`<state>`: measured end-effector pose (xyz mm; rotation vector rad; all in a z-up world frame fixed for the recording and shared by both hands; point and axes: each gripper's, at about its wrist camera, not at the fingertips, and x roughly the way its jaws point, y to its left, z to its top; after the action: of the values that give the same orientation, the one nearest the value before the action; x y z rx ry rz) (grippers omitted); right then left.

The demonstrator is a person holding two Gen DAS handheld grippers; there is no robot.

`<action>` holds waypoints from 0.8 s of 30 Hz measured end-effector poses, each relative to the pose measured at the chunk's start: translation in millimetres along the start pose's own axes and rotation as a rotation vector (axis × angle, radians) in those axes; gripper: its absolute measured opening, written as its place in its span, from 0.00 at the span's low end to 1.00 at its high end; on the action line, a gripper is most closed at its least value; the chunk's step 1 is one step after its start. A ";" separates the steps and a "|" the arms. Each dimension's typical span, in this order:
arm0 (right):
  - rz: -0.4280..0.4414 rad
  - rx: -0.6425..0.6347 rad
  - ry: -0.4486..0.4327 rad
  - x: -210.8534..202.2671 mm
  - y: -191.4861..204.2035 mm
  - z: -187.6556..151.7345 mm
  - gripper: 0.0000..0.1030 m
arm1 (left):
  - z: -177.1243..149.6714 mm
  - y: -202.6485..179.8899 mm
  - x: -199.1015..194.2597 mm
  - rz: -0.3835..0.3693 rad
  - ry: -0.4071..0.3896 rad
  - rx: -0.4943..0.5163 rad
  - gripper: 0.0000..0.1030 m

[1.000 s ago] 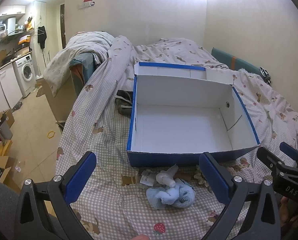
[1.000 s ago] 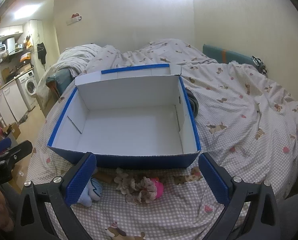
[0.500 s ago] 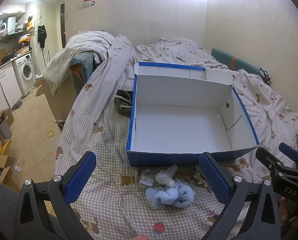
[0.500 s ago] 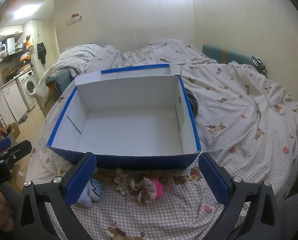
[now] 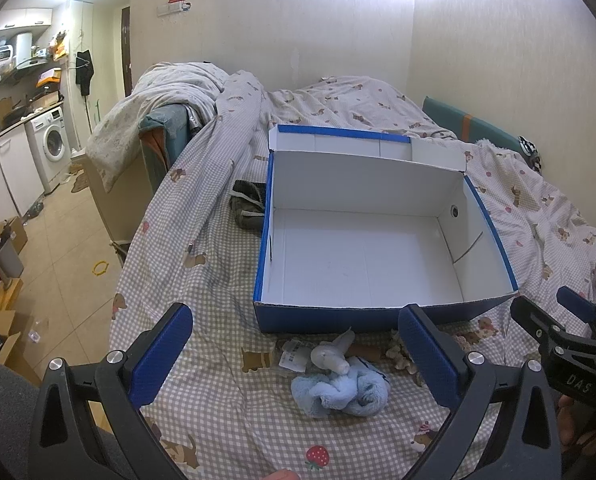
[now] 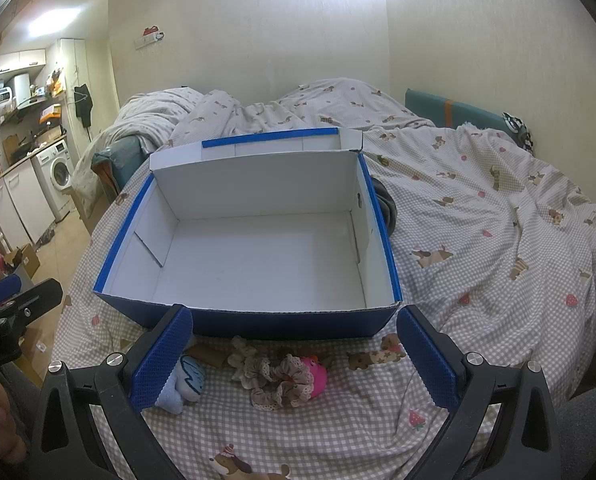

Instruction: Organize soft objects

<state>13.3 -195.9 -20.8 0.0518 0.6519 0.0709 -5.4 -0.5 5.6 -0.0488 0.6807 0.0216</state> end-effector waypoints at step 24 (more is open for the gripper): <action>-0.005 -0.006 -0.003 -0.1 1.3 -0.4 1.00 | -0.3 1.3 1.6 -0.001 0.005 -0.002 1.00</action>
<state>13.0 -194.6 -21.0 0.0446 0.6491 0.0675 -4.4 0.8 4.2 -0.0513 0.6854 0.0207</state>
